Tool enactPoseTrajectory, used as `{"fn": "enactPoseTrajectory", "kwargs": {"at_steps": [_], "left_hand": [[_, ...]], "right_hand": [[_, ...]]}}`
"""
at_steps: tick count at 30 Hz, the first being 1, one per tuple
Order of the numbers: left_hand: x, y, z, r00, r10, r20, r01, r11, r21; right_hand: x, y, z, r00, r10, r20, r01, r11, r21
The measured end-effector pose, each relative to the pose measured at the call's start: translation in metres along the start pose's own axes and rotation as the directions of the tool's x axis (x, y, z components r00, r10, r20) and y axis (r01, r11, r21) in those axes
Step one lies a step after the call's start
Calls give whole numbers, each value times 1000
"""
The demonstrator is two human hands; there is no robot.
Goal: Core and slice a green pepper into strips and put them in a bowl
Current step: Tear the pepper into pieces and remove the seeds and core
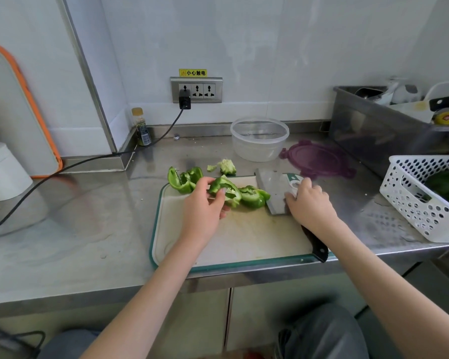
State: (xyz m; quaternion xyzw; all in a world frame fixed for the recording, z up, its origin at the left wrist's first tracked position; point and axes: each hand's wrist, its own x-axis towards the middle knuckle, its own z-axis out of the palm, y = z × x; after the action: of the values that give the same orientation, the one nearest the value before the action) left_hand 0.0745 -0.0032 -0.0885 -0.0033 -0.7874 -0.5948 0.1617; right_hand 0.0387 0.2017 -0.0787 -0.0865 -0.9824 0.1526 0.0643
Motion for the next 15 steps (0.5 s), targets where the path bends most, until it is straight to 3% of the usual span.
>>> {"fn": "enactPoseTrajectory", "kwargs": {"at_steps": [1,3,4,6,9,12,15], "left_hand": [[0,1,0,1000,6,-10,-6,1000,2],[0,1,0,1000,22,-21,-21,1000,17],[0,2,1,999,26,-19,-26,1000,16],[0,1,2,1000,17,-2,-17,1000,-4],[-1,1,3,1000,12,27,-12,1000,-4],[-3,-1,2,999,38,21,-39,999,25],[-2,0,1,998,58,-32,-57,998,36]], "right_hand": [[-2,-2,-2,996,-26,-80,27,999,21],[-13,-16,-9,934,-188,-303,238,962,136],[-20,-26,-12,896,-290,-336,369,908,201],[-32,-50,-15,860,-461,-219,509,806,301],[-35,-73,-9,861,-500,-91,501,807,311],[-33,-82,-6,886,-454,-94,462,850,252],[-32,-89,-5,865,-476,-156,495,862,111]]}}
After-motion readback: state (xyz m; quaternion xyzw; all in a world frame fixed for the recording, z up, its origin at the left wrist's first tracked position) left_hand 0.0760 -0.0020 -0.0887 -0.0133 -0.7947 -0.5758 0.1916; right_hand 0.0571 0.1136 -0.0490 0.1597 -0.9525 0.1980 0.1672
